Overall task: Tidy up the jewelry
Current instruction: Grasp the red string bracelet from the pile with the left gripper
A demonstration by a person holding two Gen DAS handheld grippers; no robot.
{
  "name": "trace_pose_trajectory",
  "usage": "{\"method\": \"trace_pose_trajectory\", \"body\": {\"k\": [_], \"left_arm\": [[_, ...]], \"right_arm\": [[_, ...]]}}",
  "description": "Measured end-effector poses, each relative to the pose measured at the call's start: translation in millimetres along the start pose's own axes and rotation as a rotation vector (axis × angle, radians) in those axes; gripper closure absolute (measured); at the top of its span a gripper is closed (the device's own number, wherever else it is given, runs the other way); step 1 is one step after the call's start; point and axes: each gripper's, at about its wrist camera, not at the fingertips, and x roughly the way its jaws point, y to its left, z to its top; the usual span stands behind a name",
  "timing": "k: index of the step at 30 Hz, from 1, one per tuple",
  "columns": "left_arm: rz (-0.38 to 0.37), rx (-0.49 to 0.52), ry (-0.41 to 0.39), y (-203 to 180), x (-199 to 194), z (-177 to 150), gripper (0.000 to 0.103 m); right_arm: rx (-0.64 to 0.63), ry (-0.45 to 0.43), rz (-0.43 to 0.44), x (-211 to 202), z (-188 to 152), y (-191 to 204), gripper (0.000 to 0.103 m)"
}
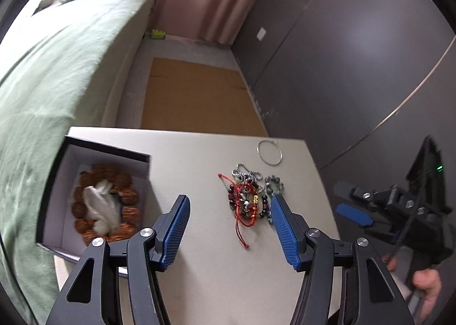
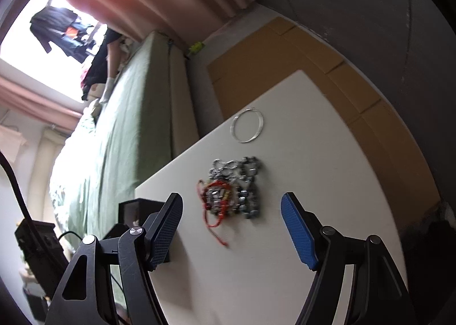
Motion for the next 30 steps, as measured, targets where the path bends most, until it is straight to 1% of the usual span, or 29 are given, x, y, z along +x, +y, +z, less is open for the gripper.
{"method": "trace_pose_trajectory", "body": {"k": [5,9,11,12,15,17,18,19,20,22,23,25,27,30], "left_arm": [[0.04,0.02,0.081,-19,37,-2,0.049],[0.064,0.041,0.132,-27,66,-12,0.052],[0.082,0.045,0.153,-29,79,-17,0.055],[0.088,0.045,0.159,-29,84,-19,0.057],[0.104,0.039,0.173,-29,95,-23,0.057],[0.11,0.041,0.159,-29,97,-24,0.058],[0.109,0.041,0.157,-29,97,-24,0.062],[0.103,0.037,0.161,-29,98,-23,0.069],[0.089,0.033,0.16,-28,98,-23,0.072],[0.06,0.042,0.162,-30,96,-24,0.091],[0.062,0.059,0.162,-32,94,-25,0.096],[0.079,0.09,0.149,-36,89,-27,0.102],[0.046,0.084,0.14,-34,80,-28,0.102],[0.027,0.095,0.12,-33,68,-30,0.102]], "right_arm": [[0.027,-0.002,-0.015,-5,4,-11,0.031],[0.039,0.007,-0.033,-6,5,-15,0.031],[0.041,0.014,-0.035,-7,5,-17,0.031],[0.041,0.016,-0.037,-7,6,-17,0.031],[0.049,0.021,-0.035,-7,7,-19,0.031],[0.058,0.028,-0.026,-7,7,-21,0.031],[0.058,0.031,-0.026,-8,7,-21,0.031],[0.058,0.032,-0.033,-8,8,-22,0.031],[0.059,0.03,-0.045,-9,8,-23,0.031],[0.062,0.023,-0.076,-11,9,-26,0.031],[0.063,0.021,-0.085,-12,10,-27,0.031],[0.061,0.022,-0.088,-12,9,-28,0.031],[0.051,0.027,-0.078,-11,9,-26,0.031],[0.024,0.04,-0.059,-7,7,-19,0.031]]}}
